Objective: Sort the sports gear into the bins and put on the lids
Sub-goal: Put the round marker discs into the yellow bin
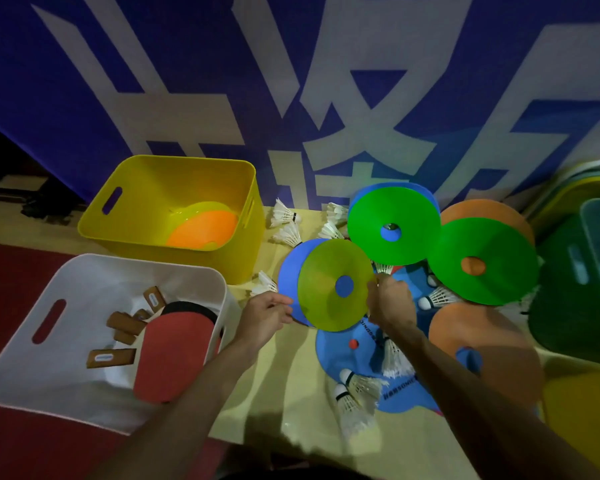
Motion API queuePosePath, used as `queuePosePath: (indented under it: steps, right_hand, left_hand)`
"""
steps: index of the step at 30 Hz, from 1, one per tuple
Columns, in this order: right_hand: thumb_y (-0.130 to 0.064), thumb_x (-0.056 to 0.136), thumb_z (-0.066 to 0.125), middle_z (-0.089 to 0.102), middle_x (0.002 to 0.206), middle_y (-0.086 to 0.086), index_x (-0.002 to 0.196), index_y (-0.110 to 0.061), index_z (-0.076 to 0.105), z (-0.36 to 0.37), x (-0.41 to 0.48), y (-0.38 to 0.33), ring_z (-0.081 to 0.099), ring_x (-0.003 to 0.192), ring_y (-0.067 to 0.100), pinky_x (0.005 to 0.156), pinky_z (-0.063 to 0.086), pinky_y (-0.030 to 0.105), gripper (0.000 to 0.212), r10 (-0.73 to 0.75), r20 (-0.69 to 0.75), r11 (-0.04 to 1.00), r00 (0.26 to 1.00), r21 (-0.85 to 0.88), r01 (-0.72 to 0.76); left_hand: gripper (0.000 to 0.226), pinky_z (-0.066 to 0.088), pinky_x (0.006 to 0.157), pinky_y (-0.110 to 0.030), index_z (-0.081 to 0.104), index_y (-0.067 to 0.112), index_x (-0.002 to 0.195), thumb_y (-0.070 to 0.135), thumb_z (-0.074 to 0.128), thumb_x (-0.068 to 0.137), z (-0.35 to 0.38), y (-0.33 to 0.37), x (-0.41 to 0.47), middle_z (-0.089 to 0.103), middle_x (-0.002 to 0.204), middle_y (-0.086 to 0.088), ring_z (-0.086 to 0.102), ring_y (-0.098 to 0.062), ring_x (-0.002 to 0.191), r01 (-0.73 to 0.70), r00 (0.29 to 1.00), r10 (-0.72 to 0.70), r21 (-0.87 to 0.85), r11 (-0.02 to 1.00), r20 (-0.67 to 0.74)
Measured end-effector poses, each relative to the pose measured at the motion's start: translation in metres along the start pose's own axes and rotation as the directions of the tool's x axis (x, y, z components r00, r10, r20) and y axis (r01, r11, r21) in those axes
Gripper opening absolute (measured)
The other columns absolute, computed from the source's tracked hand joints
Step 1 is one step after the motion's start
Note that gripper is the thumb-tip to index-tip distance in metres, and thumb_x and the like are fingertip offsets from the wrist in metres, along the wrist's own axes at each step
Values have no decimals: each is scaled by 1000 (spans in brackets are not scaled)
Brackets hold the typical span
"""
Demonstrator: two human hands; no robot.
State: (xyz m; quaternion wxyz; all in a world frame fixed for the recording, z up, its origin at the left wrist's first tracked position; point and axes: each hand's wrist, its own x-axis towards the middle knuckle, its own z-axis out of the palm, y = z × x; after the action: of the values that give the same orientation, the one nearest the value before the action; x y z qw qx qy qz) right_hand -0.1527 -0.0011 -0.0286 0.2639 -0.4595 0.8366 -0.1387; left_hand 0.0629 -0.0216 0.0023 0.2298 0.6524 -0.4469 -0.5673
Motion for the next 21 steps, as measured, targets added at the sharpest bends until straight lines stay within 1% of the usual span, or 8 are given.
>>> queuePosePath:
  steps: [3,7,11,13,15,17,19,21]
  right_hand:
    - [-27,98,47,65,98,29,101,1,62,-13,-2,4,60,95,43,72,45,41,32,-17,-66,998,998,60,21]
    - [-40,90,45,68,80,27,91,-2,63,-27,0,11,66,78,42,70,53,46,43,14,-158,970,987,242,25]
    - [-23,96,52,66,62,18,71,-9,57,-41,-6,16,66,59,33,65,55,52,29,115,-199,924,973,381,-32]
    - [-20,98,51,62,55,11,74,-8,56,-42,-8,18,63,48,24,61,57,50,27,187,-158,856,970,510,-82]
    - [-22,98,51,63,58,13,82,-1,58,-39,-9,22,64,52,28,65,58,50,28,237,-126,786,963,607,-114]
    - [-24,98,51,64,60,14,83,0,58,-36,-8,26,66,56,31,68,57,49,28,273,-108,741,956,657,-138]
    - [-24,98,52,64,61,13,90,5,58,-34,-8,29,65,54,27,65,58,46,30,311,-88,699,946,696,-165]
    - [-22,98,52,64,63,13,95,7,59,-33,-9,32,63,52,24,58,57,40,29,333,-66,658,941,731,-182]
  left_hand:
    - [19,41,59,-25,61,10,84,-3,48,90,2,-10,8,62,75,-6,57,-17,61,28,999,-28,12,1000,-26]
    - [14,42,59,-27,60,11,85,1,50,87,9,-26,23,61,75,-7,57,-18,58,101,991,-97,33,994,-94]
    - [23,46,66,-32,53,18,68,5,56,87,20,-35,36,57,73,-9,57,-24,62,176,973,-177,-18,984,-147]
    - [27,48,67,-33,51,17,63,8,61,87,25,-36,42,55,65,-8,56,-25,64,218,959,-226,-63,974,-170]
    - [28,50,69,-35,51,16,62,14,66,86,31,-40,50,56,60,-6,56,-25,62,256,942,-268,-82,963,-201]
    - [25,51,64,-33,53,14,67,18,70,85,36,-43,58,57,66,-8,56,-24,62,321,920,-349,-169,932,-179]
    - [16,52,49,-26,56,12,80,17,69,87,40,-46,67,57,75,-6,54,-19,65,391,896,-437,-323,862,-78]
    - [12,48,38,-18,56,12,83,13,66,89,43,-48,73,57,75,-6,51,-16,63,432,875,-484,-434,791,-11]
